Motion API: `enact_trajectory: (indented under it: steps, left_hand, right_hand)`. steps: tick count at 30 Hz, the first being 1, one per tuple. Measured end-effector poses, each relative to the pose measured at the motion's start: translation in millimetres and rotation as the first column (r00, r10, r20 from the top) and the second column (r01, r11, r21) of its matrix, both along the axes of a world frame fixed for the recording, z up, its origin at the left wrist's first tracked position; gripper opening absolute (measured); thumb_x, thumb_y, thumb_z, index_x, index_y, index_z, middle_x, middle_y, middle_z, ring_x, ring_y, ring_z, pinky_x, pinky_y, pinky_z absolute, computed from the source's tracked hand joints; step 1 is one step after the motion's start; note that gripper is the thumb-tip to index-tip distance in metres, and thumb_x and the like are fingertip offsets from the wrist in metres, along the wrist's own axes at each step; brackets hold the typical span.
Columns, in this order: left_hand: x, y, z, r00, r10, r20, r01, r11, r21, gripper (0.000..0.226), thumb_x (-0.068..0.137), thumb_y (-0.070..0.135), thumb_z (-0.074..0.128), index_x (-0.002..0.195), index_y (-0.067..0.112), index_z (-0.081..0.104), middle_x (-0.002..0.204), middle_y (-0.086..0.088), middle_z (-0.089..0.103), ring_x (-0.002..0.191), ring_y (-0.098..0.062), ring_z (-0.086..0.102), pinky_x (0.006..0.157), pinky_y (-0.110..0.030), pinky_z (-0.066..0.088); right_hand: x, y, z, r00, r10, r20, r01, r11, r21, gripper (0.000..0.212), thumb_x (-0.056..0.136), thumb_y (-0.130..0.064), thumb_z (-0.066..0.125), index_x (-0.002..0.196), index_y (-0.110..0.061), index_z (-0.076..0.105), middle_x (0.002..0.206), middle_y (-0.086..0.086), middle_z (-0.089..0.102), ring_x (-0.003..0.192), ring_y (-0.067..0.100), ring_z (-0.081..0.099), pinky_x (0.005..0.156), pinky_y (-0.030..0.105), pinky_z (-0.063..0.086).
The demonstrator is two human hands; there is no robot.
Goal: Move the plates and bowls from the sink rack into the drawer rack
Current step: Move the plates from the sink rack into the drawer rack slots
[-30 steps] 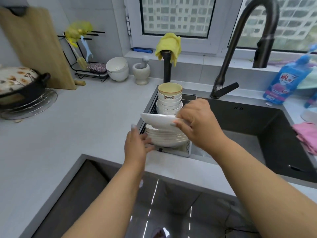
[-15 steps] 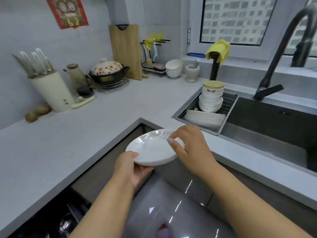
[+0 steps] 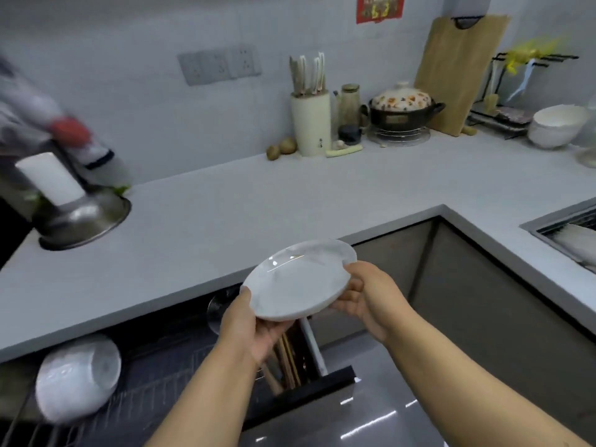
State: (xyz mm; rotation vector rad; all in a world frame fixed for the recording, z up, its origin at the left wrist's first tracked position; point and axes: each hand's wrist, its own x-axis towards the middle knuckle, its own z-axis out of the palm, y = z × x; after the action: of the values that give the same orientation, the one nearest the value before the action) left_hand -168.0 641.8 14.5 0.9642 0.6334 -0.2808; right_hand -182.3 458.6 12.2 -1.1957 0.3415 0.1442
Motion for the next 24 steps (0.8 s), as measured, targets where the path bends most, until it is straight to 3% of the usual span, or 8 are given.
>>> enact_trajectory:
  steps: [3, 7, 9, 11, 12, 15, 19, 24]
  left_hand:
    - [-3, 69, -18, 0.999, 0.014, -0.040, -0.012, 0.999, 0.047, 0.032, 0.100, 0.037, 0.043, 0.111, 0.011, 0.057, 0.103, -0.015, 0.069, 0.089, -0.031, 0.068, 0.060, -0.042, 0.057]
    - [-10, 171, -51, 0.995, 0.053, -0.081, -0.022, 0.940, 0.340, 0.033, 0.101, 0.035, 0.041, 0.118, 0.010, 0.053, 0.101, -0.015, 0.067, 0.090, -0.030, 0.066, 0.065, -0.038, 0.055]
    - [-13, 224, -67, 0.988, 0.119, -0.103, -0.063, 0.901, 0.429, 0.039, 0.102, 0.033, 0.040, 0.130, 0.008, 0.047, 0.103, -0.015, 0.062, 0.095, -0.028, 0.062, 0.076, -0.040, 0.054]
    - [-18, 281, -81, 0.979, 0.161, -0.125, -0.078, 0.862, 0.500, 0.032, 0.102, 0.033, 0.040, 0.122, 0.011, 0.049, 0.100, -0.013, 0.058, 0.091, -0.025, 0.058, 0.080, -0.040, 0.051]
    - [-21, 305, -88, 0.978, 0.170, -0.123, -0.074, 0.828, 0.556, 0.026, 0.100, 0.034, 0.041, 0.112, 0.013, 0.051, 0.090, -0.010, 0.056, 0.081, -0.022, 0.055, 0.073, -0.038, 0.048]
    - [-30, 379, -108, 0.983, 0.085, -0.165, 0.088, 0.571, 0.816, 0.024, 0.093, 0.034, 0.043, 0.078, 0.016, 0.049, 0.067, -0.003, 0.051, 0.059, -0.021, 0.047, 0.060, -0.031, 0.034]
    - [-40, 434, -135, 0.952, -0.024, -0.305, 0.302, 0.241, 0.922, 0.029, 0.096, 0.033, 0.046, 0.106, 0.009, 0.057, 0.102, -0.008, 0.062, 0.100, -0.032, 0.058, 0.080, -0.033, 0.042]
    - [-53, 459, -176, 0.860, -0.168, -0.481, 0.497, 0.071, 0.865, 0.040, 0.094, 0.044, 0.040, 0.119, 0.013, 0.050, 0.123, -0.010, 0.056, 0.108, -0.028, 0.053, 0.090, -0.038, 0.046]
  right_hand:
    - [15, 64, -8, 0.999, 0.033, -0.019, -0.034, 0.999, -0.034, 0.027, 0.094, -0.016, 0.044, 0.116, -0.005, 0.053, 0.100, 0.021, 0.066, 0.087, 0.033, 0.066, 0.075, 0.044, 0.057]
    - [35, 153, -26, 0.985, 0.155, -0.074, -0.165, 0.976, -0.144, 0.016, 0.092, -0.010, 0.044, 0.100, -0.006, 0.057, 0.088, 0.017, 0.065, 0.073, 0.028, 0.066, 0.062, 0.037, 0.057]
    - [44, 195, -42, 0.969, 0.206, -0.139, -0.232, 0.949, -0.211, 0.016, 0.090, -0.008, 0.046, 0.099, -0.004, 0.058, 0.081, 0.015, 0.064, 0.062, 0.022, 0.064, 0.054, 0.033, 0.055]
    - [53, 242, -62, 0.942, 0.264, -0.205, -0.316, 0.904, -0.288, 0.020, 0.087, -0.010, 0.049, 0.103, -0.002, 0.058, 0.082, 0.015, 0.064, 0.058, 0.021, 0.063, 0.054, 0.033, 0.055]
    - [57, 261, -73, 0.930, 0.283, -0.234, -0.348, 0.883, -0.316, 0.021, 0.087, -0.010, 0.049, 0.104, -0.001, 0.059, 0.084, 0.017, 0.064, 0.061, 0.024, 0.064, 0.055, 0.034, 0.055]
    - [71, 330, -101, 0.893, 0.332, -0.303, -0.435, 0.807, -0.398, 0.020, 0.084, -0.008, 0.050, 0.099, 0.001, 0.060, 0.086, 0.020, 0.063, 0.068, 0.030, 0.064, 0.054, 0.040, 0.058]
    - [92, 403, -136, 0.858, 0.367, -0.359, -0.501, 0.751, -0.429, 0.042, 0.068, -0.021, 0.056, 0.107, -0.005, 0.059, 0.096, 0.017, 0.066, 0.078, 0.033, 0.067, 0.057, 0.049, 0.059]
    - [120, 465, -164, 0.830, 0.391, -0.398, -0.556, 0.642, -0.528, 0.045, 0.067, -0.024, 0.055, 0.110, -0.009, 0.057, 0.099, 0.014, 0.066, 0.087, 0.033, 0.067, 0.069, 0.053, 0.059]
